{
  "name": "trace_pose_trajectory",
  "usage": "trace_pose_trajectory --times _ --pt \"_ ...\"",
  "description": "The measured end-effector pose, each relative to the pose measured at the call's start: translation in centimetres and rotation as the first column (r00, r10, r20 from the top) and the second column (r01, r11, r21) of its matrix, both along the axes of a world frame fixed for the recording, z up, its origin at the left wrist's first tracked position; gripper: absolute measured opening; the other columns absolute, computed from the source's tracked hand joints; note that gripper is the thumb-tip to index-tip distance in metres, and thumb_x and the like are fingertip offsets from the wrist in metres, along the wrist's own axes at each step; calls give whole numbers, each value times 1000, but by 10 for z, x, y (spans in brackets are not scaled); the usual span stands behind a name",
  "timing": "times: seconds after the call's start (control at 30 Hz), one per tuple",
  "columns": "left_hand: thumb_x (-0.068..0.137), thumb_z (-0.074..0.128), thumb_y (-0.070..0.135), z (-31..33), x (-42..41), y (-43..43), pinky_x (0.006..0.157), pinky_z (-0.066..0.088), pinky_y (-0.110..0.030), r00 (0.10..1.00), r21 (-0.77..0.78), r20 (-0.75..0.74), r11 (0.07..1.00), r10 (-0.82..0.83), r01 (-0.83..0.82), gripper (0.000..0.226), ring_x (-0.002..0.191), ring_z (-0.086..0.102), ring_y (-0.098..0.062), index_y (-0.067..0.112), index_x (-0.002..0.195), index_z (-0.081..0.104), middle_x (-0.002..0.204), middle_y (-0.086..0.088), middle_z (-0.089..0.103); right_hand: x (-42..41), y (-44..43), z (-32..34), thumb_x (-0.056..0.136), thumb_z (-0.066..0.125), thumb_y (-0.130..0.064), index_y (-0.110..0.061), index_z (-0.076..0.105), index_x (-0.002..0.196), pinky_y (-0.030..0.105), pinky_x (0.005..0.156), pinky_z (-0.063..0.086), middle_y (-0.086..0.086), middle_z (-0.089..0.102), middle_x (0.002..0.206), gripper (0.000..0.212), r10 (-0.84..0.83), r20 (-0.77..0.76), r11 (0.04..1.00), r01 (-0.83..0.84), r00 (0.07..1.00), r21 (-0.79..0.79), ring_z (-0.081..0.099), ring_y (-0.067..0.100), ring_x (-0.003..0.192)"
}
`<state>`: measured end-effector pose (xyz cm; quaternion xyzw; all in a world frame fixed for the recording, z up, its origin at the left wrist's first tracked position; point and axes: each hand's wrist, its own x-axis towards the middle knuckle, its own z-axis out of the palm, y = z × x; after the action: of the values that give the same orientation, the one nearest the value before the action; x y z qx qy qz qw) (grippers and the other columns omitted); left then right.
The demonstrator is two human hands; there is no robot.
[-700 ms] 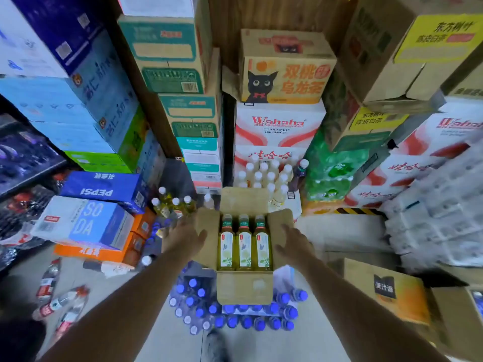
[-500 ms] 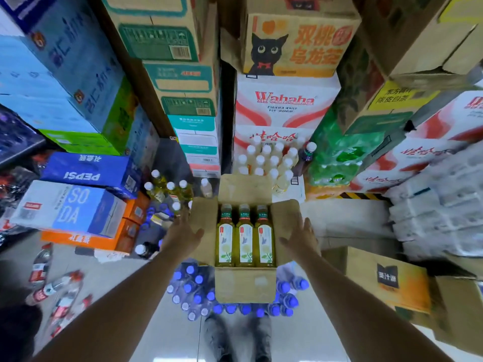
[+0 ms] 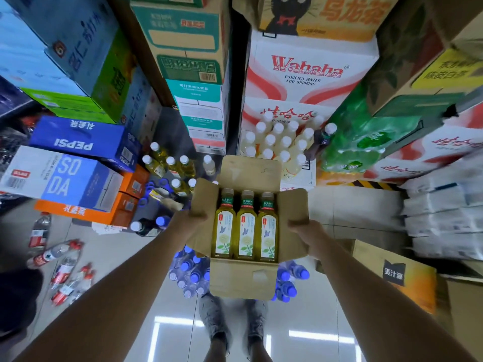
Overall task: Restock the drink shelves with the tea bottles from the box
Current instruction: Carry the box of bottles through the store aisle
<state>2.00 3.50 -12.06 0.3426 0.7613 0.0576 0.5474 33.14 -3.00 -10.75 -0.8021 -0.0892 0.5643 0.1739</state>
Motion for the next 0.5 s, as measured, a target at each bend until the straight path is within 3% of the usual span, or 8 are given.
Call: trace_pose_trajectory --times 0.13,0.33,0.5 --pt "84 78 32 -4 2 1 90 56 -48 997 -19 24 997 69 -68 48 95 67 -31 2 116 61 101 -13 69 2 1 -7 79 82 -27 -3 52 122 40 73 51 9 63 100 58 -10 52 1000 11 999 -3 62 27 86" --pt "91 70 34 2 4 -8 76 52 -38 996 7 -48 997 79 -79 49 90 62 -27 -1 122 57 103 -15 64 -8 -5 -4 86 74 -34 2 50 130 45 94 51 17 62 122 62 -25 172 1000 24 985 7 59 30 100" --pt "75 80 43 -9 -17 -37 88 57 -50 975 -36 39 975 219 -218 64 95 68 -33 4 121 61 106 -14 70 -22 -21 8 88 72 -30 3 51 131 45 99 48 17 61 123 58 -34 182 999 31 983 19 59 33 112"
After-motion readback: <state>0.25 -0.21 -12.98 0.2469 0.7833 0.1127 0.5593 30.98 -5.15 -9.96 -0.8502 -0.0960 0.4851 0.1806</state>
